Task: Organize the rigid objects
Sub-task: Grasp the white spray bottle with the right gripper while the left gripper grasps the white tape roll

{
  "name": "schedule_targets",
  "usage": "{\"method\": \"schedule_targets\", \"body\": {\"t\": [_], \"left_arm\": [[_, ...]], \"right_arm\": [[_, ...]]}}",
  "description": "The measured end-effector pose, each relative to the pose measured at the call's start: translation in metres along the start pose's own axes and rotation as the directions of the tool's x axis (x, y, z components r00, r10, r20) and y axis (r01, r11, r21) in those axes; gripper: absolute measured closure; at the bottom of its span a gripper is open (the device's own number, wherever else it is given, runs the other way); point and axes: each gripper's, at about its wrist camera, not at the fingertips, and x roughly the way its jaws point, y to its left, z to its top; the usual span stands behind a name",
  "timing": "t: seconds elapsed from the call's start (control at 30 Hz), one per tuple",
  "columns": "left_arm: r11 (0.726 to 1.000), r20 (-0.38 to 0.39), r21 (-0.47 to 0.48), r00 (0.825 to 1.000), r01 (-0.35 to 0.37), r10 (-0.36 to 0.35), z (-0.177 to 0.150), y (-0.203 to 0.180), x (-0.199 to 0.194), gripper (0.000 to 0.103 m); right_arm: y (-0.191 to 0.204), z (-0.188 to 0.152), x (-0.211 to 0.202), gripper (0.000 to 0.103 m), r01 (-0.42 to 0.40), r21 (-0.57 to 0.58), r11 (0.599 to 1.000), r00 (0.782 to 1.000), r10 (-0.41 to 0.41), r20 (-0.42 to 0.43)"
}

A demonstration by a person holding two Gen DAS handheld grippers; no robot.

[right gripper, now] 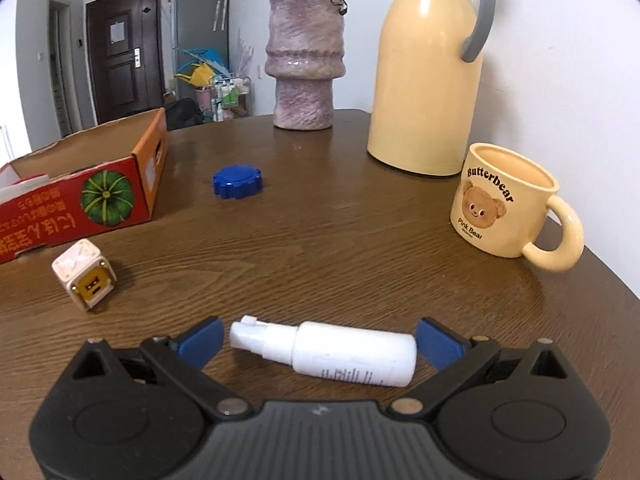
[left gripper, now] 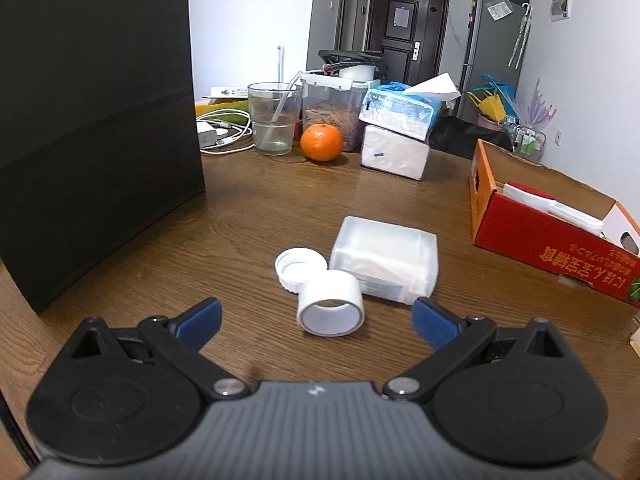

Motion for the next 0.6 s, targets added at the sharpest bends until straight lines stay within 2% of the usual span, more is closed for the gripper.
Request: {"method": "schedule_targets", "body": {"t": [0.13, 0.23, 0.6], "left_arm": [[1.0, -0.008, 0.001, 1.0, -0.01, 0.01, 0.0, 0.004, 0.006, 0.0], [1.0, -0.015, 0.003, 1.0, -0.019, 0.019, 0.0, 0.007, 0.01, 0.0], [0.998, -0.039, 0.03, 0.998, -0.053, 0.054, -0.004, 0.011, 0.025, 0.0]], "right_arm": [[-0.004, 0.0, 0.006, 0.001, 0.005, 0.022, 1.0, 1.0, -0.004, -0.015], [-0.004, -0.001, 0.009, 0.005, 0.0, 0.027, 1.0, 1.0, 0.001, -0.024], [-0.005, -0.005, 0.006, 0.005, -0.005, 0.045, 0.999, 1.0, 0.005, 0.007]]}}
